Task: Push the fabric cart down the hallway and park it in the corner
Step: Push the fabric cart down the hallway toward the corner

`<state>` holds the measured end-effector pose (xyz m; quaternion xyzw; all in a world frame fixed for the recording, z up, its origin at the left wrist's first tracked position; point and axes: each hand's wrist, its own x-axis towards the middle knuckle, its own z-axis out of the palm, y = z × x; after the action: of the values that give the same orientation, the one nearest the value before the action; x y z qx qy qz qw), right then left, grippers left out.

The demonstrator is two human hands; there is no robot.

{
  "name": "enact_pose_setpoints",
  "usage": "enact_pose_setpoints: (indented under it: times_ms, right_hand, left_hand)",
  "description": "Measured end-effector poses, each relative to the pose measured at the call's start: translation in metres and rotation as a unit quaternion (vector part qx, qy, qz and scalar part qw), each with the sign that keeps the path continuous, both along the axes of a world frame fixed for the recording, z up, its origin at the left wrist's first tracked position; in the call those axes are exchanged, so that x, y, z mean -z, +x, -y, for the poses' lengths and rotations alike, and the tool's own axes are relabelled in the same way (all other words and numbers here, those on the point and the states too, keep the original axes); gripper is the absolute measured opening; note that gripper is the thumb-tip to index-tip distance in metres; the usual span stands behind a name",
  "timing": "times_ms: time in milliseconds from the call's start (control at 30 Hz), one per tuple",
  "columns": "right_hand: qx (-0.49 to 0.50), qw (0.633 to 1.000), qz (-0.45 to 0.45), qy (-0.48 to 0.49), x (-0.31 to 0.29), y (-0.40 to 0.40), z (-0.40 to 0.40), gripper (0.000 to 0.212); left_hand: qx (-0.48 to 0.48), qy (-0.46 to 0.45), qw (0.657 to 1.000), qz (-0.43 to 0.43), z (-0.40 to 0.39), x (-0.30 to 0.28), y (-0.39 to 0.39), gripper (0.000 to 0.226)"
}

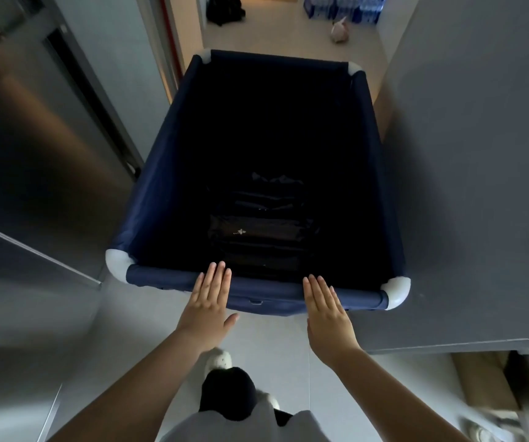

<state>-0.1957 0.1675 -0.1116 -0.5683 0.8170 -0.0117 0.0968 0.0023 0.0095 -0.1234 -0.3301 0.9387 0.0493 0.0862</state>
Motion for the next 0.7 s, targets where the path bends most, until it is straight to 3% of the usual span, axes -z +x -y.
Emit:
enact_pose_setpoints:
  times_ms: [300,467,600,700]
  right_hand:
    - [0.026,0.998,-0.044,0.027,-0.003,-0.021,0.047,0.084]
    - [0.052,0.996,-0.061,0.027,-0.009,-0.038,0.087,0.075]
    - [0.056,0.996,-0.050,0.046,-0.010,-0.058,0.121,0.084]
    - [0.069,0.996,-0.046,0.039,-0.009,-0.077,0.147,0.084]
  left_hand:
    - [0.010,-0.001,1.000,-0.020,0.050,-0.010,-0.030,0.099]
    - [0.038,0.001,0.999,-0.022,0.094,-0.016,-0.056,0.101]
    - [0.052,0.007,0.998,-0.021,0.134,-0.021,-0.078,0.111]
    - [0.079,0.002,0.996,-0.035,0.164,-0.021,-0.099,0.096]
